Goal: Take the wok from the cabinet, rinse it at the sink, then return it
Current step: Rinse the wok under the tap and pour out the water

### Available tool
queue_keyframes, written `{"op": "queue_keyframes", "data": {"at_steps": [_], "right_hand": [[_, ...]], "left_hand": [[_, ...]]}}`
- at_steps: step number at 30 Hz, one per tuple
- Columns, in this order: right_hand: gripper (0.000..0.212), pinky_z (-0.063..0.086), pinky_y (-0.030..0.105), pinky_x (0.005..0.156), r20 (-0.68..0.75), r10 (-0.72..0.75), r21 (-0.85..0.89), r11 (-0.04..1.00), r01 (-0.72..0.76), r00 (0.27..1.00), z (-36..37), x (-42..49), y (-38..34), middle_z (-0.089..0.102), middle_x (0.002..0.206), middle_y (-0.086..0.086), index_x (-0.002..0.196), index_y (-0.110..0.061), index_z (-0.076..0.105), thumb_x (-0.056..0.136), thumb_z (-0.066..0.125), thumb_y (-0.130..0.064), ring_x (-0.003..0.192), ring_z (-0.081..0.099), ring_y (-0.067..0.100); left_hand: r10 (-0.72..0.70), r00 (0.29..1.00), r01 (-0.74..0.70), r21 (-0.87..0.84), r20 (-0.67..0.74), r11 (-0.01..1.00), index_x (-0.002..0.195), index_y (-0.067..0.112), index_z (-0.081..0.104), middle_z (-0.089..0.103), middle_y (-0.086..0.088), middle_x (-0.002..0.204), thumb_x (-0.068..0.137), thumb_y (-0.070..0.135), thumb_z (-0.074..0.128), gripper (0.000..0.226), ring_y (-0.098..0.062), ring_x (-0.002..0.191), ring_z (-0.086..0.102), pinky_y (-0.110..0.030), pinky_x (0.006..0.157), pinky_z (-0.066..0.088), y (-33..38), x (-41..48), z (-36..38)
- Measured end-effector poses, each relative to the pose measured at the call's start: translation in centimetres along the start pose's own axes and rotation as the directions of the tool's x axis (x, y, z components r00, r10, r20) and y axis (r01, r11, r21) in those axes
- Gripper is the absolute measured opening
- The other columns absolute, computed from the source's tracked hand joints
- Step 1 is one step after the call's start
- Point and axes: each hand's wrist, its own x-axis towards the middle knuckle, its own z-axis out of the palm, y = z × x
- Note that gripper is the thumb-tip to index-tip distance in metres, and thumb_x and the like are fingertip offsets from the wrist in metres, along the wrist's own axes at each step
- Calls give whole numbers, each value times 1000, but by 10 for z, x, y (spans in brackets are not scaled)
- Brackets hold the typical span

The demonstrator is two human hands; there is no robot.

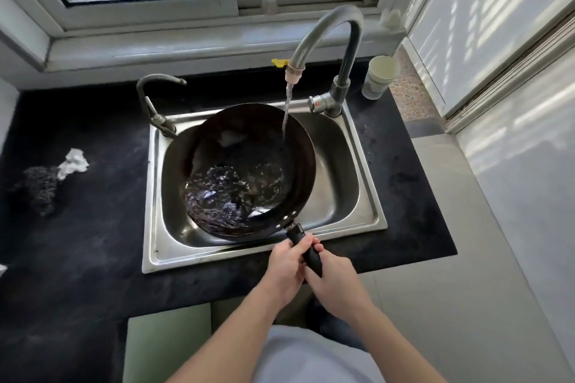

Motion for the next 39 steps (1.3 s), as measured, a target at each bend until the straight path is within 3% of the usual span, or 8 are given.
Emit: {"op": "queue_keyframes", "data": {"at_steps": [3,9,12,15,20,25,33,39], "right_hand": [[34,57,29,73,-2,-13,13,1000,13,1000,-7,6,2,73,98,-3,121,-20,62,91,57,-36,84,68,13],[12,40,10,48,50,-37,54,998,35,998,-7,17,-13,61,77,-12,96,-19,64,95,58,-30,63,56,0],[11,41,11,49,92,-20,103,995,10,996,0,16,-20,58,73,-16,86,-22,59,95,58,-30,64,57,3],[16,44,21,47,131,5,165,986,-26,991,8,13,-25,64,74,-7,82,-20,61,93,59,-32,63,62,10],[18,38,16,37,171,38,223,972,-77,985,14,-3,-27,62,60,-3,77,-20,60,93,59,-29,40,56,5],[19,46,28,38,190,118,300,938,-172,975,16,-19,-18,64,60,2,86,-16,64,92,58,-32,42,57,16],[20,41,25,36,165,188,360,903,-236,968,9,-21,-22,58,54,1,76,-14,59,92,57,-25,35,52,16],[16,42,25,36,183,163,342,914,-218,970,6,-18,-26,59,56,0,81,-14,59,93,58,-24,34,52,11]], "left_hand": [[12,1000,-12,-13,-10,1000,90,1,62,62,-8,76,96,8,57,11,-15,71,61,-29,76,53,1,4,8],[76,995,-76,11,-70,997,97,-4,59,64,-9,75,97,5,54,10,-16,71,63,-27,72,56,16,-1,6],[105,986,-94,90,-130,992,95,-2,62,67,-9,76,96,5,56,10,-18,73,65,-30,74,57,21,-8,-1],[130,976,-103,154,-177,983,88,-1,65,68,-11,78,95,5,58,11,-21,75,64,-35,79,55,20,-12,-11],[125,969,-74,230,-215,970,97,-3,68,71,-13,84,94,8,61,13,-23,79,68,-39,82,56,12,-20,-22],[64,976,-9,254,-209,967,106,-12,66,72,-15,86,93,8,62,24,-21,78,69,-28,69,57,1,-23,-20],[41,980,5,232,-195,973,105,-12,65,70,-15,84,93,7,62,22,-20,75,68,-25,65,58,1,-20,-8],[62,972,-4,251,-225,968,106,-8,66,71,-14,88,94,10,62,22,-19,76,69,-23,62,57,5,-24,-6]]}}
